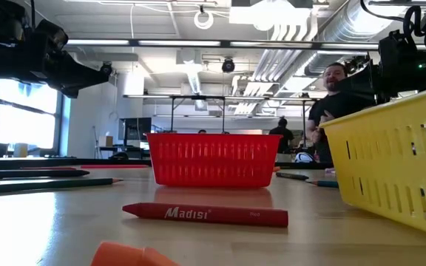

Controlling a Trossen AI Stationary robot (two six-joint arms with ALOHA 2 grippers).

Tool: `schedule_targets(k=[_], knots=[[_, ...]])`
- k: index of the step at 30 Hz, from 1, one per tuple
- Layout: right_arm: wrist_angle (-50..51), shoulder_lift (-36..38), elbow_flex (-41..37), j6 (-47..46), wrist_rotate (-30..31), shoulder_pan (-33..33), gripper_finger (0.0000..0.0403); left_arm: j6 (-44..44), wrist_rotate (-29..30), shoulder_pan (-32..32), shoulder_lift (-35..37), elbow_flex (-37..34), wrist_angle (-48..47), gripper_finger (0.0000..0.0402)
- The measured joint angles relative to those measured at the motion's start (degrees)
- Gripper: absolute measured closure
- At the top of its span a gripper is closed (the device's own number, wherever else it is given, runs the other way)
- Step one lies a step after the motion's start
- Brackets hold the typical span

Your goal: Sort crayons/erasers/pens/pencils in bins

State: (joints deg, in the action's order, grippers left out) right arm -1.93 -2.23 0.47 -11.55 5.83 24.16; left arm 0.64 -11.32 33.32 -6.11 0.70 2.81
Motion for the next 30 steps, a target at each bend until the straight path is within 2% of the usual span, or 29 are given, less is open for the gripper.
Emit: schedule_targets(k=[10, 16, 20, 23, 30], knots=[[0.0, 0.0, 0.0, 0.0, 0.0, 0.0, 0.0402, -2.2, 0.0, 0.0, 0.0, 0.0, 0.0, 0.0398], [0.0, 0.0, 0.0, 0.0, 0.0, 0.0, 0.0402, -10.2, 0.0, 0.0, 0.0, 0.0, 0.9, 0.0398], [0.0, 0.0, 0.0, 0.0, 0.0, 0.0, 0.0402, -10.0, -0.2, 0.0, 0.0, 0.0, 5.6, 0.0398], [0.0, 0.0, 0.0, 0.0, 0.0, 0.0, 0.0402, -10.1, -3.1, 0.0, -0.2, 0.0, 9.0, 0.0400], [0.0, 0.0, 0.0, 0.0, 0.0, 0.0, 0.0402, -9.1, -3.2, 0.0, -7.0, 3.2, 9.0, 0.0401]])
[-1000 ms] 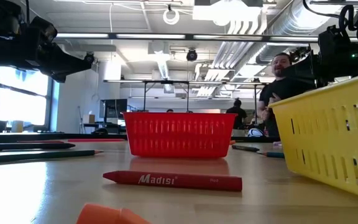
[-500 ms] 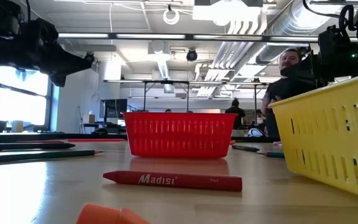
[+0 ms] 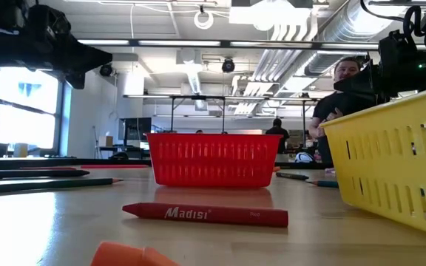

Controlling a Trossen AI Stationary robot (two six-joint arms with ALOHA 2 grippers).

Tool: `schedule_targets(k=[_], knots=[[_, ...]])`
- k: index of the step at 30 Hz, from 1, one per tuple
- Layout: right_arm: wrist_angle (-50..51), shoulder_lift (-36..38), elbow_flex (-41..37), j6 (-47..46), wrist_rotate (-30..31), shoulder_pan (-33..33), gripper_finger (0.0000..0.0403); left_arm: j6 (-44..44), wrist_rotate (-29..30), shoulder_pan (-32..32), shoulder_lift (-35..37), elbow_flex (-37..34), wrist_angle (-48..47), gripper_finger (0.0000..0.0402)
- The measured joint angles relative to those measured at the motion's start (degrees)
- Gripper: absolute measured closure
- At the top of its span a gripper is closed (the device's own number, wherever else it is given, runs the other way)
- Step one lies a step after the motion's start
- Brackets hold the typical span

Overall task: Sort crayons/erasers/pens/pencils in bins
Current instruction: Put the black pen into the orange bin

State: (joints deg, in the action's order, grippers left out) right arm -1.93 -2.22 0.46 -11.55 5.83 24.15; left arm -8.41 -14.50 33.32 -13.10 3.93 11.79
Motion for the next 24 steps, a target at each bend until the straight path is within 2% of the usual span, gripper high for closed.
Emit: schedule_targets(k=[8, 13, 17, 24], knots=[[0.0, 0.0, 0.0, 0.0, 0.0, 0.0, 0.0402, 2.2, 2.6, 0.0, -15.9, 7.1, -0.6, 0.0402], [0.0, 0.0, 0.0, 0.0, 0.0, 0.0, 0.0402, 3.4, 2.9, 0.0, -25.9, 11.8, -4.3, 0.0401], [0.0, 0.0, 0.0, 0.0, 0.0, 0.0, 0.0402, 6.5, 3.2, 0.0, -31.5, 15.4, -6.1, 0.0401], [0.0, 0.0, 0.0, 0.0, 0.0, 0.0, 0.0402, 7.1, 3.3, -0.4, -37.9, 24.0, -20.9, 0.0402]])
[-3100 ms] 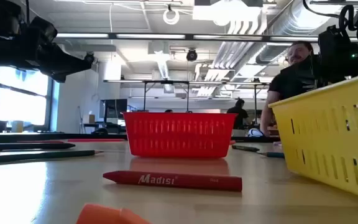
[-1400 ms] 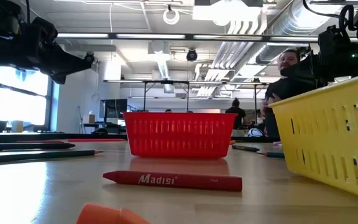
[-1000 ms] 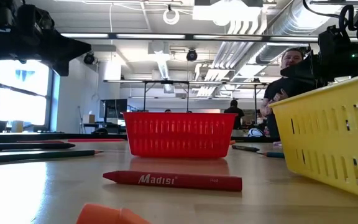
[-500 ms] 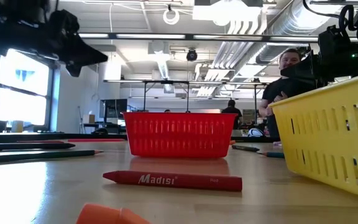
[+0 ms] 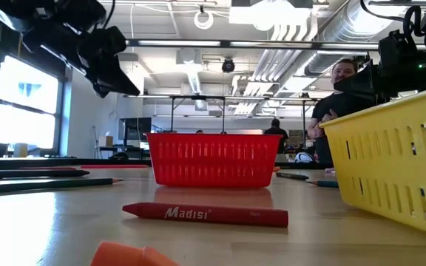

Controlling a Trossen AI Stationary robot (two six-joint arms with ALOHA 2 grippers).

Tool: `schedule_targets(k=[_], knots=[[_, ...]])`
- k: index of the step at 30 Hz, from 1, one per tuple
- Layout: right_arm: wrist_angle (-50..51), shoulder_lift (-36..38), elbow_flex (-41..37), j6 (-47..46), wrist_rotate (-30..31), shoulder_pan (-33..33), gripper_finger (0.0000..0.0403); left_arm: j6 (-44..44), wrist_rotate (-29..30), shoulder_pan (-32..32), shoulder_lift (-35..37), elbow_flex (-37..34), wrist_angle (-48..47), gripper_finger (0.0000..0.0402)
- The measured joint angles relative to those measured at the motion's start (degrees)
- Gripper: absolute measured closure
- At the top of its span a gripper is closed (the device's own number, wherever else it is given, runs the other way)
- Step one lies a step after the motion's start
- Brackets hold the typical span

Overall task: Sort crayons/erasers/pens/pencils in bins
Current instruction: Put the black pen into the orange bin

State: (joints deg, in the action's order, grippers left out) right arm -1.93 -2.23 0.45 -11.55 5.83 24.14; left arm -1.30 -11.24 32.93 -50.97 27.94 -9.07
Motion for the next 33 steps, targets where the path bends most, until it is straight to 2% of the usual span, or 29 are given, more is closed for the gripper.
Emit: schedule_targets(k=[4, 8, 11, 21, 27, 33], knots=[[0.0, 0.0, 0.0, 0.0, 0.0, 0.0, 0.0402, 0.0, 1.9, -2.5, -1.5, 4.2, -8.7, 0.0401], [0.0, 0.0, 0.0, 0.0, 0.0, 0.0, 0.0402, -1.0, 9.0, -8.7, -2.2, 6.1, -16.6, 0.0401], [0.0, 0.0, 0.0, 0.0, 0.0, 0.0, 0.0402, -5.8, 14.1, -15.0, -2.2, 6.2, -19.3, 0.0401], [0.0, 0.0, 0.0, 0.0, 0.0, 0.0, 0.0402, -22.1, 23.9, -34.3, -3.6, 6.2, -24.0, 0.0401], [0.0, 0.0, 0.0, 0.0, 0.0, 0.0, 0.0402, -30.9, 24.1, -39.7, -8.3, 6.2, -24.7, 0.0402], [0.0, 0.0, 0.0, 0.0, 0.0, 0.0, 0.0402, -35.1, 22.3, -40.5, -12.3, 6.2, -27.0, 0.0400]])
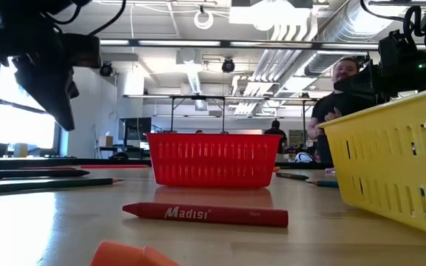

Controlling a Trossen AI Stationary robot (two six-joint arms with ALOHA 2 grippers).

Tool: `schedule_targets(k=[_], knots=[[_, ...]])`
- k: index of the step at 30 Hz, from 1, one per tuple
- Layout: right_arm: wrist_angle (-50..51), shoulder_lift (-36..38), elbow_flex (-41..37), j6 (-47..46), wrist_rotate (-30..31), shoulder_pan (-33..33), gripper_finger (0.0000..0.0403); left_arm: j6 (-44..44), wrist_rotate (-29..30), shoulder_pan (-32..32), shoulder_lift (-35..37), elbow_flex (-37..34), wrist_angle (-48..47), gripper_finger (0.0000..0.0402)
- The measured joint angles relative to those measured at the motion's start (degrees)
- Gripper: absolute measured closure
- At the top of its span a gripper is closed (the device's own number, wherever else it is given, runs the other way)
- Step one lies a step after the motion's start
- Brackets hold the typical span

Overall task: Sort crayons/erasers/pens/pencils in bins
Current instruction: Put the black pen into the orange bin

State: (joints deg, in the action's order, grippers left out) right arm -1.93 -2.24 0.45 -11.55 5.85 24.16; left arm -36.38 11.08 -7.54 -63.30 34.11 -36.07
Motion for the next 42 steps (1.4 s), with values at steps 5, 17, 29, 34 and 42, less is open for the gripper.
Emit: schedule_targets(k=[5, 17, 29, 34, 42], knots=[[0.0, 0.0, 0.0, 0.0, 0.0, 0.0, 0.0402, -3.9, -3.6, 1.2, -1.5, 0.0, -1.1, 0.0375], [0.0, 0.0, 0.0, 0.0, 0.0, 0.0, 0.0402, -6.6, -4.9, 4.2, -6.8, 0.0, -1.5, 0.0299], [0.0, 0.0, 0.0, 0.0, 0.0, 0.0, 0.0402, -4.9, -3.9, 7.6, -14.4, 0.0, -1.4, 0.0298], [0.0, 0.0, 0.0, 0.0, 0.0, 0.0, 0.0402, -1.3, -6.2, 10.6, -15.2, 0.0, -1.0, 0.0299], [0.0, 0.0, 0.0, 0.0, 0.0, 0.0, 0.0402, 4.3, -12.5, 13.6, -18.0, 0.2, 2.1, 0.0336]])
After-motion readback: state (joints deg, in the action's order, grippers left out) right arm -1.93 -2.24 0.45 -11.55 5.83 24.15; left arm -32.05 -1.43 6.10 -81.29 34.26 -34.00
